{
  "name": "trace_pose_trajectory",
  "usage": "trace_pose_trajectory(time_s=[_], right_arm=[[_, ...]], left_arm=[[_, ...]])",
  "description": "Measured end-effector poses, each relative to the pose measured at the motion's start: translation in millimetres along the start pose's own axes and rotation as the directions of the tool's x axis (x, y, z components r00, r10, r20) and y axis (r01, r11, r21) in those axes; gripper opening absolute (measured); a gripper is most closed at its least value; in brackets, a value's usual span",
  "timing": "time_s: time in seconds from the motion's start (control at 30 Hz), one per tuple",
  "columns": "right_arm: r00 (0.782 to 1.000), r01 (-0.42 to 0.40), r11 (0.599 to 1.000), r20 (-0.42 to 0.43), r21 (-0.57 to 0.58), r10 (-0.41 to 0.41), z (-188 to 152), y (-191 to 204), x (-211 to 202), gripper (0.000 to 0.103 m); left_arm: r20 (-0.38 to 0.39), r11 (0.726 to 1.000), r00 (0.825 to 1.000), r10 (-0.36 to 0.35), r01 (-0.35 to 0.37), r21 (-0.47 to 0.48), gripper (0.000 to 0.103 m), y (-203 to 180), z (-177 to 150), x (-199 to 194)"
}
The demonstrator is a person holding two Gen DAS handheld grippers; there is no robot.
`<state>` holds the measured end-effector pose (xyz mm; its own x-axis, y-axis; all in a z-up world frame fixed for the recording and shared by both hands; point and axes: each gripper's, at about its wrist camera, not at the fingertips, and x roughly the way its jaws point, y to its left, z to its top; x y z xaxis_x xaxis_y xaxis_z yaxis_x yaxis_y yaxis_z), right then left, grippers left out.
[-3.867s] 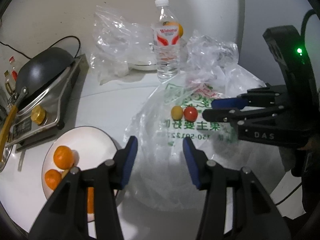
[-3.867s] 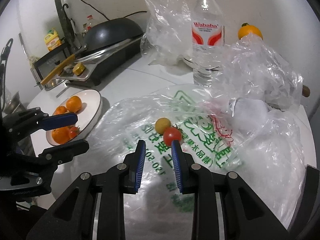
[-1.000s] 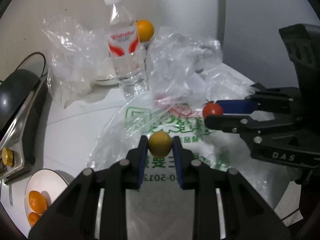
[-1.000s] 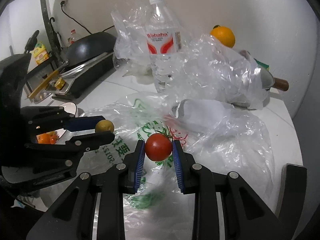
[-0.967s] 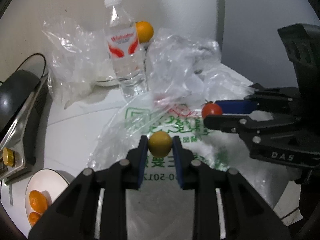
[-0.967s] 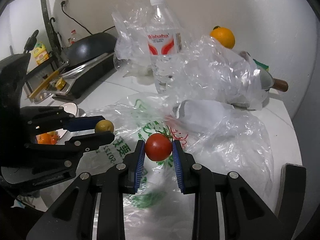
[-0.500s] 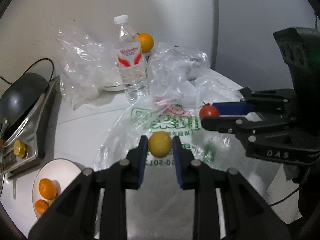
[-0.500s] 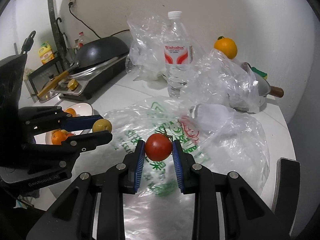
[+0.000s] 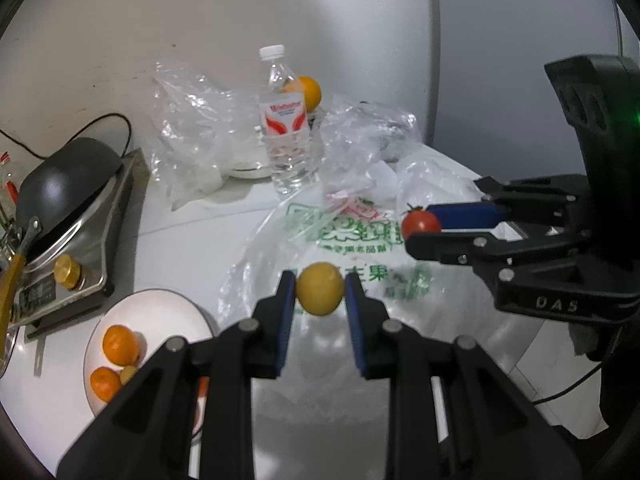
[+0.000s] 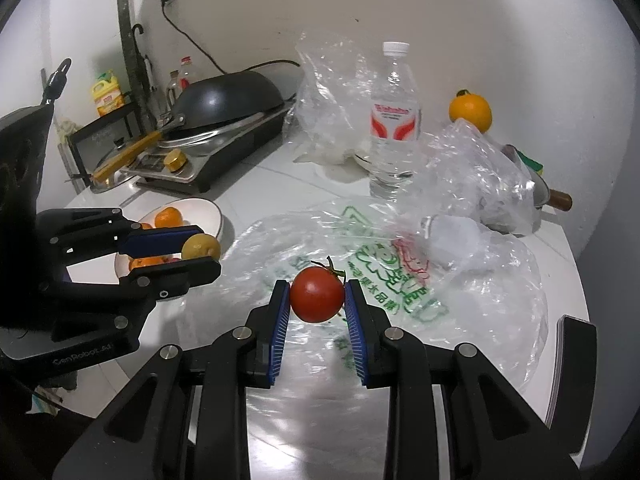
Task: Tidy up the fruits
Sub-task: 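Carry the tomato in the right gripper to the plate while the left carries the yellow fruit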
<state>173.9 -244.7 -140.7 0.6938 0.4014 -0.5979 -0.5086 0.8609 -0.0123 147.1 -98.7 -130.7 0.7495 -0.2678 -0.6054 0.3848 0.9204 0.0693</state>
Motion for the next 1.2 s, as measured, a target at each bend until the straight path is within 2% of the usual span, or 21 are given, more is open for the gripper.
trace_pose_trajectory(time_s=[0.73, 1.2], right_arm=[[1.000, -0.023, 0.997, -0.020, -0.071, 0.021, 5.2, 48.8, 3.3, 0.030], [0.997, -0.057, 0.991, -0.065, -0.118, 0.050, 16.3, 79.7, 33.4, 0.030]], left_arm=[[0.007, 0.999, 1.000, 0.022, -0.021, -0.047, 0.026, 24.4, -32.7, -33.1], [-0.019, 0.991, 0.997, 0.072, -0.074, -0.110, 0.026, 71.4, -53.4, -27.9]])
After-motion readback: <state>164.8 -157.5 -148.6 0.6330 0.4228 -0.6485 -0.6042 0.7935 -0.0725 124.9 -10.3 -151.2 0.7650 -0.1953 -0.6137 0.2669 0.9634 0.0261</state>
